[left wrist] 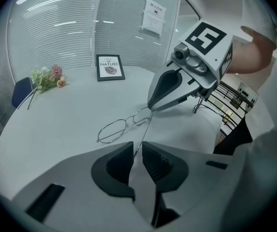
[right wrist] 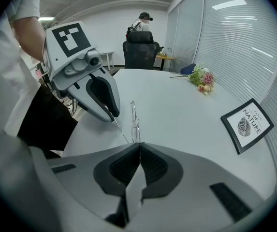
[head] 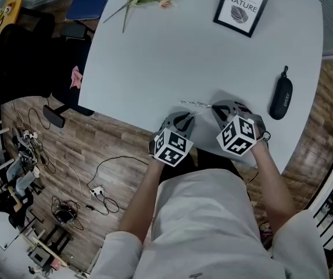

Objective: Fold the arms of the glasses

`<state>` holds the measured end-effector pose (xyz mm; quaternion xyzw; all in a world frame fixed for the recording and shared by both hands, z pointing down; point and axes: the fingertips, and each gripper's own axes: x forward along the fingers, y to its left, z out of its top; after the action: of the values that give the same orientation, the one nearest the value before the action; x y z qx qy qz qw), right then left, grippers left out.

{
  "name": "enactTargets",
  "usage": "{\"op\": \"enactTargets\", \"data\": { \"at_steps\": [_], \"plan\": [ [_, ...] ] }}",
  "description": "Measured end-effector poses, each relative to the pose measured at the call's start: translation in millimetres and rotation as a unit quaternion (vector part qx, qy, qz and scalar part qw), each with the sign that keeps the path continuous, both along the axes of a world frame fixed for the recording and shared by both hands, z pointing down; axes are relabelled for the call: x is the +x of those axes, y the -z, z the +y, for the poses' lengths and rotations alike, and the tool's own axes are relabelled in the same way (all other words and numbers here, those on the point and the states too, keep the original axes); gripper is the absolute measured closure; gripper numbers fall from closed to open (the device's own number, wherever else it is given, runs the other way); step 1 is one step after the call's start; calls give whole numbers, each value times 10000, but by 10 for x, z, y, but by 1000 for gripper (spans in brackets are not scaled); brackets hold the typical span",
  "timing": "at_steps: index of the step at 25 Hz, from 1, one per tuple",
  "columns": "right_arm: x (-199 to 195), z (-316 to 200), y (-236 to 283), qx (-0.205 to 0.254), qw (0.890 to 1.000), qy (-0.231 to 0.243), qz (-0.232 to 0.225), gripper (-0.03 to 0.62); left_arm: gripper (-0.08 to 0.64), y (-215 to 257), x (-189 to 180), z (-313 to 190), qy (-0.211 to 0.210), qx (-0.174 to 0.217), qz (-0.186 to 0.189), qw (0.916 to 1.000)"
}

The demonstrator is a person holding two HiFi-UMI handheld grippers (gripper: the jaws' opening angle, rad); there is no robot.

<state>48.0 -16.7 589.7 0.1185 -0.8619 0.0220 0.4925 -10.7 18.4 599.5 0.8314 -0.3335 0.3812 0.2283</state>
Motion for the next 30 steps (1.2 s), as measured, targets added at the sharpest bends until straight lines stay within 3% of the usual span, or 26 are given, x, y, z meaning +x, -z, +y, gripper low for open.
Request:
{"op": "enactTargets", "data": {
  "at_steps": [16, 30],
  "plan": [
    [42, 111, -10, 62, 9998, 192, 51, 583, 459, -88, -208, -109, 688, -9, -306, 9972],
    [61, 156, -18, 43, 9995, 283, 92, 583, 457, -113, -309, -263, 1249, -44, -229, 9919]
  ]
}}
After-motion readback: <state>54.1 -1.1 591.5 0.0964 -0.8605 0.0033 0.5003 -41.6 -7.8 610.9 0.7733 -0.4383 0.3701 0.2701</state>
